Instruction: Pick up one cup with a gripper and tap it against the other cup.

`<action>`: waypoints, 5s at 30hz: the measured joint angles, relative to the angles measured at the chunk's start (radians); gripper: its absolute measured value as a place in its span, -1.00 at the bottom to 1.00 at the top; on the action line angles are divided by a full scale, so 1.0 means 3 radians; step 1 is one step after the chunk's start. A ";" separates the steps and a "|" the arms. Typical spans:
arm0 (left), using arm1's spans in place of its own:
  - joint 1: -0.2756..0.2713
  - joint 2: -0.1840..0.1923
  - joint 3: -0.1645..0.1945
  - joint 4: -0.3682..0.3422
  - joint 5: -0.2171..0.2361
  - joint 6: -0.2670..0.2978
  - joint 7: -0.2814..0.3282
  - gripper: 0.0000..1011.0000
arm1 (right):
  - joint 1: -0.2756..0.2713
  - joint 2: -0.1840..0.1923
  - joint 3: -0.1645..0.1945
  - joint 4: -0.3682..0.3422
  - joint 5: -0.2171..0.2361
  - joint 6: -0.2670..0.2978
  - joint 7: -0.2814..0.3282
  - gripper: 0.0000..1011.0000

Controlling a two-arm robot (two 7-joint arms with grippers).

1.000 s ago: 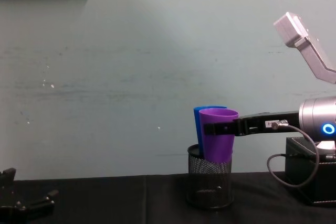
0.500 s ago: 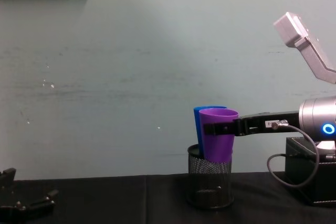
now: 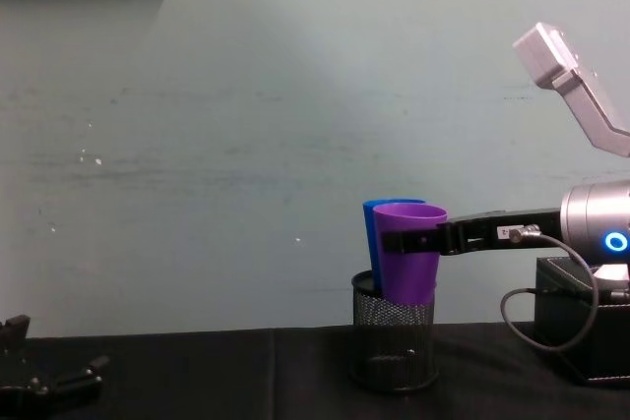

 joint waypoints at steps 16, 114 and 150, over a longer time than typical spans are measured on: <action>0.0000 0.0000 0.0000 0.0000 0.0000 0.0000 0.0000 0.98 | 0.0000 0.0000 0.0000 0.0000 0.0000 0.0000 0.0000 0.44; 0.0000 0.0000 0.0000 0.0000 0.0000 0.0000 0.0000 0.98 | -0.1111 0.0809 0.0066 -0.1874 0.0266 0.0258 -0.0270 0.44; 0.0000 0.0000 0.0000 0.0000 0.0000 0.0000 0.0000 0.98 | -0.1454 0.0662 0.0126 -0.1495 -0.0068 -0.0171 -0.0355 0.44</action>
